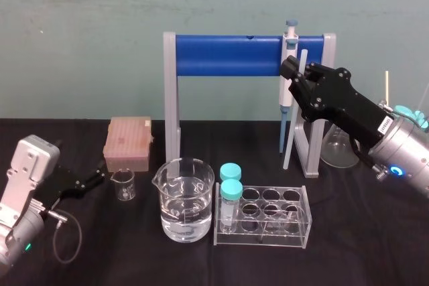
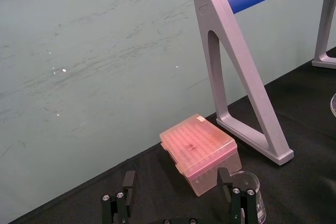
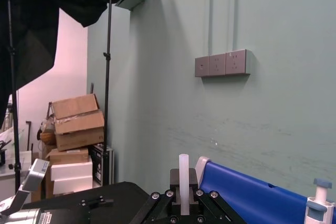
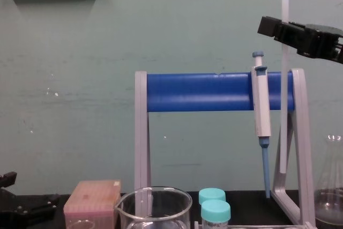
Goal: Pick up the stirring rod with one hand, then place it down.
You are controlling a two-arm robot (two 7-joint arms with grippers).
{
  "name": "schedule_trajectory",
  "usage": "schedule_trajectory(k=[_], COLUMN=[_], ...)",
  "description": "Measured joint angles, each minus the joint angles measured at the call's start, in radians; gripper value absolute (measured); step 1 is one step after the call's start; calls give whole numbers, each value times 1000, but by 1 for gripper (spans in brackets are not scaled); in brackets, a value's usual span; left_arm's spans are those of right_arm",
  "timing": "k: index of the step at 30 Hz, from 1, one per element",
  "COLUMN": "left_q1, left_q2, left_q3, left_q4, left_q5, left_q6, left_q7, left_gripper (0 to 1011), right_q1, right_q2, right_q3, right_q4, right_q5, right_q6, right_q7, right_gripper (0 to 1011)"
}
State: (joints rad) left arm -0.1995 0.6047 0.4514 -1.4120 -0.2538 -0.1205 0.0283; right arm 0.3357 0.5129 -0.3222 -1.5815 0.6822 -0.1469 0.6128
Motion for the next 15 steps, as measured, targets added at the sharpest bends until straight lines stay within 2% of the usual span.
schedule_trajectory(k=[15], left_q1=[0], left_q2=[0], left_q3=[0], left_q4=[0], left_q5=[0], left_q6=[0], left_q7=[0], left_gripper=[1000], right_q1=[14], right_q2=[3], right_q3=[-11], right_q4=[27], right_q5=[-3], right_q6=[-21], right_q7=[33], right_gripper=[69])
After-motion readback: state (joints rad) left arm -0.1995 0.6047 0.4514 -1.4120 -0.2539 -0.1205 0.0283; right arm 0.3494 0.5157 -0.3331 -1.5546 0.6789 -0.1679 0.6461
